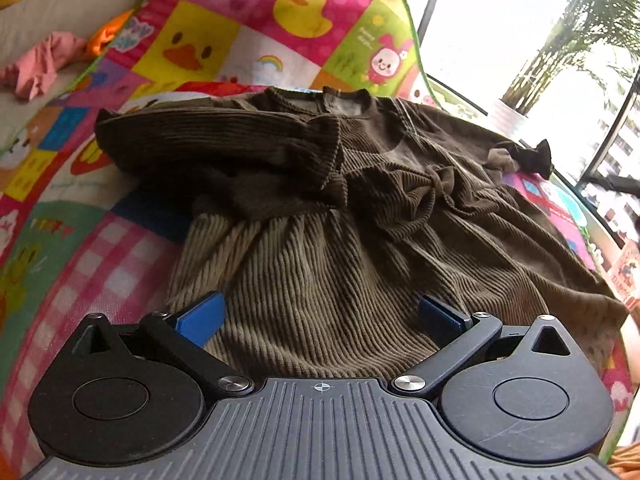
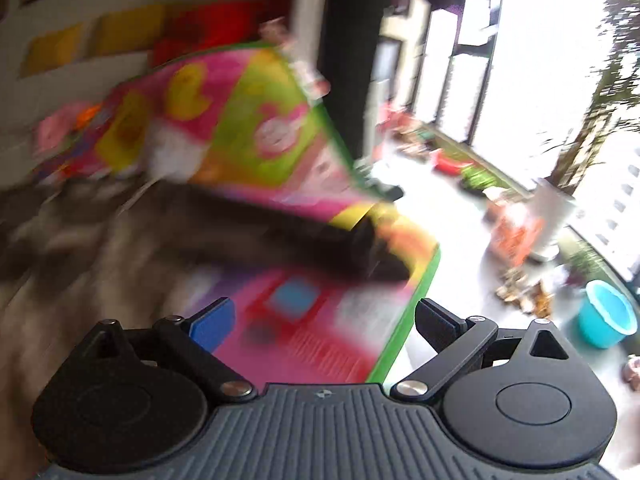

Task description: Fold clothes

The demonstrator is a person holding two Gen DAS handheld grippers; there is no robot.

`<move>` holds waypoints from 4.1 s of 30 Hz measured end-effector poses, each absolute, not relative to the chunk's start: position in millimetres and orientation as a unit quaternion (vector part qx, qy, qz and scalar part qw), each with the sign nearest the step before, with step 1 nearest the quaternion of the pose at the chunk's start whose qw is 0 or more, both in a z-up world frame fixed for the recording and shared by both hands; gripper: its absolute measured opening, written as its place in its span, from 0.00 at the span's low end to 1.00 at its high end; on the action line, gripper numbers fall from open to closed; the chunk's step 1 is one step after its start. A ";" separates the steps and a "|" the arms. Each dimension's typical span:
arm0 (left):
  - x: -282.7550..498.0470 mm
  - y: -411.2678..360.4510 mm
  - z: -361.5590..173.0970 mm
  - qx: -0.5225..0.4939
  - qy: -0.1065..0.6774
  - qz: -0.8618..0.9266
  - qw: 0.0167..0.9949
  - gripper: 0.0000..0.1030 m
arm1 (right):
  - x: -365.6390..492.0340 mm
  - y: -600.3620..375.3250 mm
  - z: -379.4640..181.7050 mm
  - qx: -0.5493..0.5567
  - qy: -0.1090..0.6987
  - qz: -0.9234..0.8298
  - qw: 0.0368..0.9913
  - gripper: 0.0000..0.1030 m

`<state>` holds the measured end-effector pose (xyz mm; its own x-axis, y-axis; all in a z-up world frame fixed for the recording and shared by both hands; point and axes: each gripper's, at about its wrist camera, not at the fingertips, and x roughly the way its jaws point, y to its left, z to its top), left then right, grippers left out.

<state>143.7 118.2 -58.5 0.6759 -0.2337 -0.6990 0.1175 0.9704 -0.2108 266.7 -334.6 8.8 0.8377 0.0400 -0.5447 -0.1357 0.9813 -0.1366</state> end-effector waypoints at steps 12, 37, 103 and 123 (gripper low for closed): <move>134.6 127.6 -60.3 -0.097 0.377 -0.113 0.914 1.00 | 360.1 -380.3 -21.8 0.013 0.358 -0.046 0.933 0.26; 133.3 132.5 -63.3 -0.125 0.362 -0.114 0.917 1.00 | 321.2 -286.6 84.8 0.059 0.224 0.084 0.969 0.05; 198.5 205.5 33.5 -0.168 0.229 0.030 0.958 0.91 | 304.7 -80.0 9.4 0.029 0.328 0.355 0.875 0.68; 225.2 126.1 -36.9 0.008 0.336 -0.046 0.941 0.98 | 364.5 -116.6 53.3 -0.024 0.307 0.250 0.918 0.17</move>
<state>225.2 126.1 -36.9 0.7695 -0.0810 -0.6334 0.0923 0.9956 -0.0151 364.5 -116.6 53.3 0.6870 0.4446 -0.5747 -0.4738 0.8738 0.1096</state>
